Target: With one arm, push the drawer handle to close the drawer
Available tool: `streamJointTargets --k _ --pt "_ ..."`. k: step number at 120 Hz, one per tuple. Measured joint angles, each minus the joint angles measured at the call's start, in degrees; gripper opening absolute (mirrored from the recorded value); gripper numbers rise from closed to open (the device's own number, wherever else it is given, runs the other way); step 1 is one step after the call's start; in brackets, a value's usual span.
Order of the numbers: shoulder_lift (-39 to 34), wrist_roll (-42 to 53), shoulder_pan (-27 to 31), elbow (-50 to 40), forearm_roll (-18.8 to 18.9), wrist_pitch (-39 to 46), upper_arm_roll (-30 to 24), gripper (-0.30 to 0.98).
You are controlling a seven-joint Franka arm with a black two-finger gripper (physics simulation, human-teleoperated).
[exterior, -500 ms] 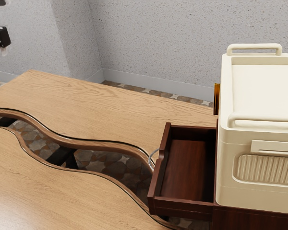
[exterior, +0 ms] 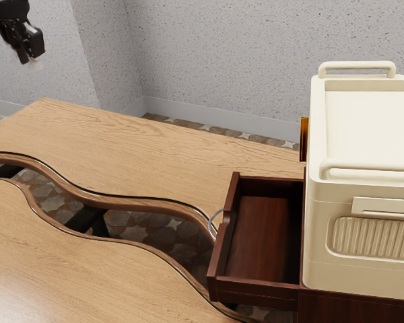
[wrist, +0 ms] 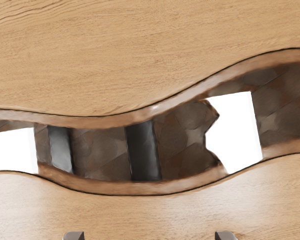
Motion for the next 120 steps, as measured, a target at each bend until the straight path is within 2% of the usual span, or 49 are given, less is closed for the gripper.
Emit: streamJointTargets --k 15,36,56,84,102,120 --pt "-0.13 0.19 -4.52 -6.32 0.47 1.9 -0.03 0.1" --pt "-1.06 0.73 -5.16 -19.83 1.58 8.42 0.03 -0.03" --pt "-1.09 1.4 -5.99 -30.93 2.14 18.84 -0.09 -0.07" --pt "0.75 2.89 -10.36 -39.62 0.32 34.74 -0.12 -0.09" --pt "1.1 3.6 -14.24 -43.62 -1.43 43.97 -0.17 -0.1" --pt "1.11 4.09 -20.65 -46.48 -2.29 49.24 -0.13 -0.1"
